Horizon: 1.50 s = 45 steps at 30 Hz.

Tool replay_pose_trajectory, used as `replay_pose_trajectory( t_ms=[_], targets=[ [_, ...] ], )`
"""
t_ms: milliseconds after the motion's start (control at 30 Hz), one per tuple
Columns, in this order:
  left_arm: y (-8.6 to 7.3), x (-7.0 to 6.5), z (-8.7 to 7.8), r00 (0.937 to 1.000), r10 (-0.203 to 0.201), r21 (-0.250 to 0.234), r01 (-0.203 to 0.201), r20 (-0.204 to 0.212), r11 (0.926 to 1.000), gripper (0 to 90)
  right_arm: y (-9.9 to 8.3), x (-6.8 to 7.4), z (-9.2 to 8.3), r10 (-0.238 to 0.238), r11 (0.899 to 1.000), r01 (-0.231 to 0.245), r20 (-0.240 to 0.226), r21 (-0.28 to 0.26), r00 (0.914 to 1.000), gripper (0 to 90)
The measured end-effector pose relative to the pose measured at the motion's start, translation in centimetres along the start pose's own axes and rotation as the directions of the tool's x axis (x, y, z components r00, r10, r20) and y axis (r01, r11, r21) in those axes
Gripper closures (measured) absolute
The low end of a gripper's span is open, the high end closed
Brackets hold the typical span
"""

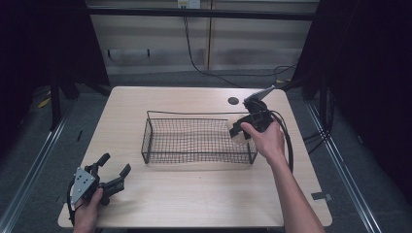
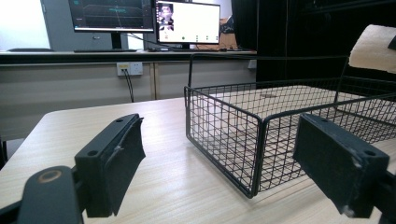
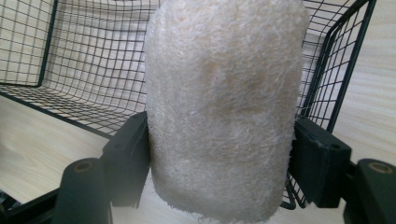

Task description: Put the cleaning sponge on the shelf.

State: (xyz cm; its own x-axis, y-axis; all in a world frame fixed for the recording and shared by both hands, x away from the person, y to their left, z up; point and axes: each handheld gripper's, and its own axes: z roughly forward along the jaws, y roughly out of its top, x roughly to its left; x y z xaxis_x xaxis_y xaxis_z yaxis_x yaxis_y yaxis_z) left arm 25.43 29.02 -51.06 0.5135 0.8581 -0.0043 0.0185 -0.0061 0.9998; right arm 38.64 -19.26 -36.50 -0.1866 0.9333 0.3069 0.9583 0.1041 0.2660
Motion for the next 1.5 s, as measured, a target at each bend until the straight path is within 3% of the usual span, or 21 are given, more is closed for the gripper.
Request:
replay_pose_trajectory(
  t_ms=[467, 1067, 1100, 1167, 1367, 1500],
  targets=[
    [0.0, 0.0, 0.0, 1.0, 0.004, 0.001, -0.004, 0.004, 1.0, 15.8, 0.0, -0.4, 1.8, 0.051, 0.999, -0.051, 0.01, 0.018, 0.9986, 29.0],
    [0.0, 0.0, 0.0, 1.0, 0.004, 0.0, -0.004, 0.004, 1.0, 15.8, -0.9, -1.1, 5.0, 0.109, 0.992, -0.112, 0.065, 0.052, 0.9919, 29.0],
    [0.0, 0.0, 0.0, 1.0, 0.001, 0.001, -0.001, 0.001, 1.0, 15.8, -1.0, -1.1, 5.1, 0.106, 0.991, -0.114, 0.105, 0.065, 0.9888, 29.0],
    [0.0, 0.0, 0.0, 1.0, 0.0, 0.0, 0.0, 0.002, 1.0, 15.8, -1.0, -1.2, 5.2, 0.118, 0.99, -0.126, 0.111, 0.064, 0.9867, 29.0],
    [0.0, 0.0, 0.0, 1.0, 0.003, 0.0, -0.003, 0.004, 1.0, 15.8, -1.1, -1.2, 5.5, 0.116, 0.99, -0.125, 0.115, 0.069, 0.9865, 29.0],
    [0.0, 0.0, 0.0, 1.0, 0.0, 0.0, 0.0, 0.002, 1.0, 15.8, -1.2, -1.5, 6.4, 0.139, 0.985, -0.148, 0.107, 0.089, 0.9846, 29.0]
  ],
)
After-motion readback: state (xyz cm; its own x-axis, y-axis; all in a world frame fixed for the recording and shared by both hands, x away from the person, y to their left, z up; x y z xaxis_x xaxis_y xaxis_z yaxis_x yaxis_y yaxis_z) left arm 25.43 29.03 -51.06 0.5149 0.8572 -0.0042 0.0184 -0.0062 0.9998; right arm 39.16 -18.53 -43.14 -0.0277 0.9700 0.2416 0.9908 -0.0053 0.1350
